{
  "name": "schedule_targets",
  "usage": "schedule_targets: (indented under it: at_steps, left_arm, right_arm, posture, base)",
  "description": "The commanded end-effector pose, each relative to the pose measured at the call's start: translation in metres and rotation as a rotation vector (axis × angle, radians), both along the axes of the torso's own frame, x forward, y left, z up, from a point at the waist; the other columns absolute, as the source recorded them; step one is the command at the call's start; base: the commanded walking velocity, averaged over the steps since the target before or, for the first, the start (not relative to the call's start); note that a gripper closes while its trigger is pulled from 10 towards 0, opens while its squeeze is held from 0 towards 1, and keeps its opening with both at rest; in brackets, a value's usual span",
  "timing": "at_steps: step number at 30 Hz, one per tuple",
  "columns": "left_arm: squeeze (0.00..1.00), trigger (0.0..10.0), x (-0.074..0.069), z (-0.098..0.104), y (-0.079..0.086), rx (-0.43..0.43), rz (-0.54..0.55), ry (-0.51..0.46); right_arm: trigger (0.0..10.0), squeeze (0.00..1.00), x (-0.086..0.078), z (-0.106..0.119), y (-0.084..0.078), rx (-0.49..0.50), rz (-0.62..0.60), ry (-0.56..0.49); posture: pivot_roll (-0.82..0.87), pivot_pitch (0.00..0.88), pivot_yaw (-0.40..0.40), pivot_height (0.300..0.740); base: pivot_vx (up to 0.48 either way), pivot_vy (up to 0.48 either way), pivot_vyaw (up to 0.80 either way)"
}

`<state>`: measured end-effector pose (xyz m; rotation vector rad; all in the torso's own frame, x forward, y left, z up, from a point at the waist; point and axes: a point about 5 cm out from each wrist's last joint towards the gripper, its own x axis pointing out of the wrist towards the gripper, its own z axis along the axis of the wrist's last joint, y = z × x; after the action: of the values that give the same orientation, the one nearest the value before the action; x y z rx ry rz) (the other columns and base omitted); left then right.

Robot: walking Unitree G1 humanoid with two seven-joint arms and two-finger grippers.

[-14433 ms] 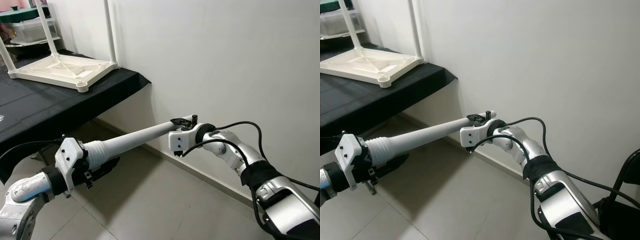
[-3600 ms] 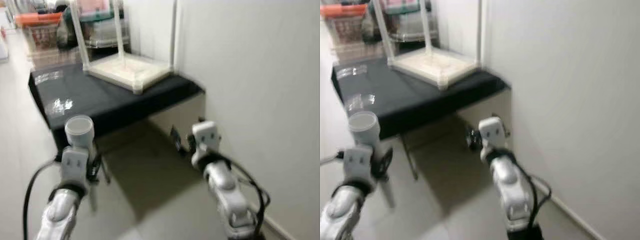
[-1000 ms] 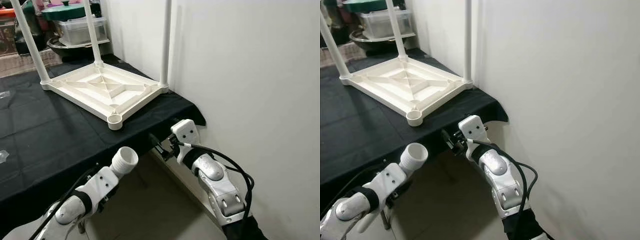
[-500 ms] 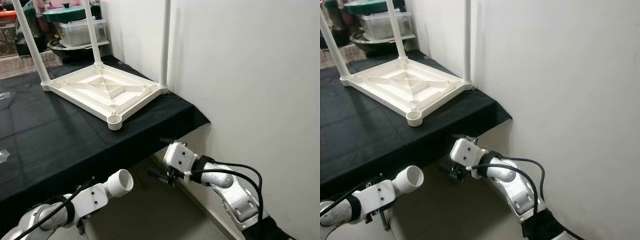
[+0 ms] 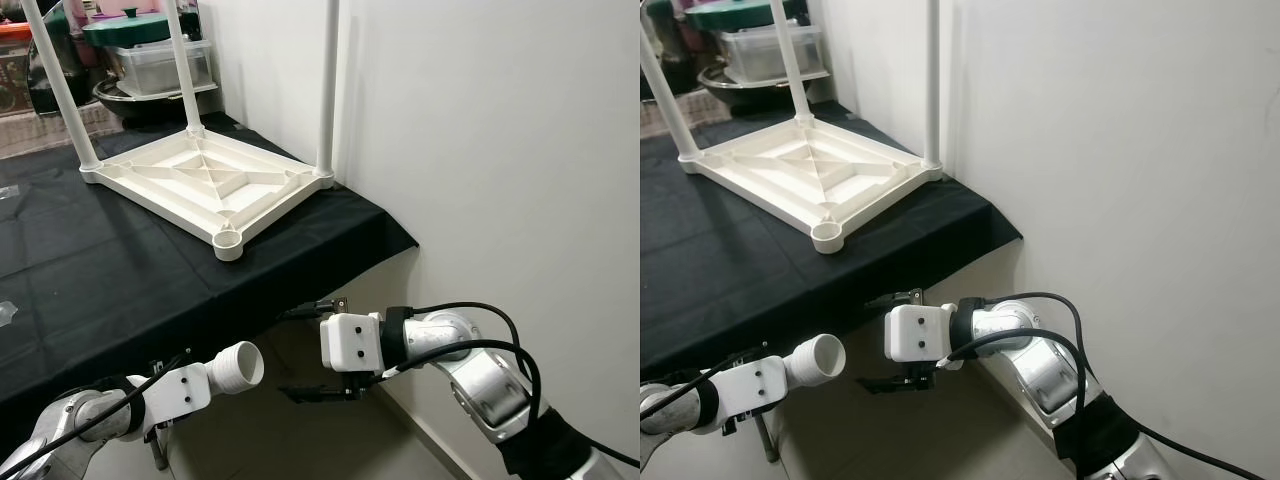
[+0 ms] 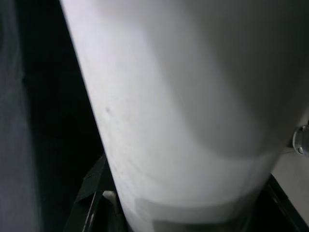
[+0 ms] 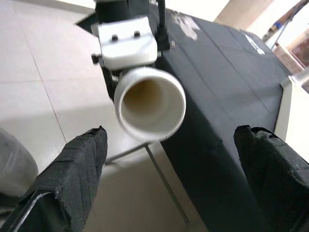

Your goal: Building children table

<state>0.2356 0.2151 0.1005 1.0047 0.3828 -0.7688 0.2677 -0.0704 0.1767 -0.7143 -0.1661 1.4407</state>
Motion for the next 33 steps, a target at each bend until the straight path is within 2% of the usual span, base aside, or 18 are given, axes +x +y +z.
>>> schedule_targets:
  at_steps: [1, 4, 8, 26, 27, 28, 29, 30, 33]
  left_arm:
    - [0.0, 10.0, -0.004, -0.005, -0.008, -0.002, -0.056, 0.022]
    - [0.0, 10.0, -0.006, -0.007, -0.016, -0.012, -0.105, 0.033]
    - [0.0, 10.0, -0.002, -0.005, -0.025, -0.026, -0.143, 0.02]
    - [0.0, 10.0, 0.006, 0.0, -0.039, -0.071, -0.179, -0.013]
    - [0.0, 10.0, 0.007, 0.0, -0.039, -0.073, -0.179, -0.015]
    - [0.0, 10.0, 0.007, 0.0, -0.039, -0.073, -0.179, -0.015]
    - [0.0, 10.0, 0.007, 0.0, -0.039, -0.074, -0.18, -0.015]
    - [0.0, 10.0, 0.007, 0.001, -0.04, -0.076, -0.18, -0.017]
    - [0.0, 10.0, 0.008, 0.001, -0.04, -0.078, -0.18, -0.018]
  right_arm:
    - [10.0, 0.0, -0.006, 0.001, 0.007, 0.032, 0.05, 0.038]
    - [10.0, 0.0, -0.012, 0.002, 0.015, 0.061, 0.102, 0.106]
    - [10.0, 0.0, -0.014, -0.003, 0.02, 0.042, 0.137, 0.127]
    - [10.0, 0.0, -0.011, -0.012, 0.026, 0.039, 0.103, 0.229]
    - [4.8, 0.0, -0.011, -0.012, 0.026, 0.04, 0.103, 0.233]
    - [4.8, 0.0, -0.011, -0.012, 0.026, 0.04, 0.103, 0.233]
    - [4.4, 0.0, -0.011, -0.013, 0.027, 0.037, 0.102, 0.235]
    - [0.0, 0.0, -0.011, -0.015, 0.026, 0.031, 0.097, 0.238]
    - [0.0, 0.0, -0.01, -0.016, 0.026, 0.027, 0.093, 0.24]
  posture:
    - [-0.03, 0.0, -0.026, 0.74]
    - [-0.03, 0.0, -0.028, 0.74]
    - [-0.03, 0.0, -0.034, 0.74]
    - [-0.03, 0.0, -0.045, 0.74]
    - [-0.03, 0.0, -0.044, 0.74]
    - [-0.03, 0.0, -0.044, 0.74]
    - [-0.03, 0.0, -0.044, 0.74]
    - [-0.03, 0.0, -0.044, 0.74]
    - [-0.03, 0.0, -0.044, 0.74]
  base:
    - [0.0, 0.0, 0.0]
    - [0.0, 0.0, 0.0]
    - [0.0, 0.0, 0.0]
    - [0.0, 0.0, 0.0]
    - [0.0, 0.0, 0.0]
    - [0.0, 0.0, 0.0]
    - [0.0, 0.0, 0.0]
    - [0.0, 0.0, 0.0]
    - [0.0, 0.0, 0.0]
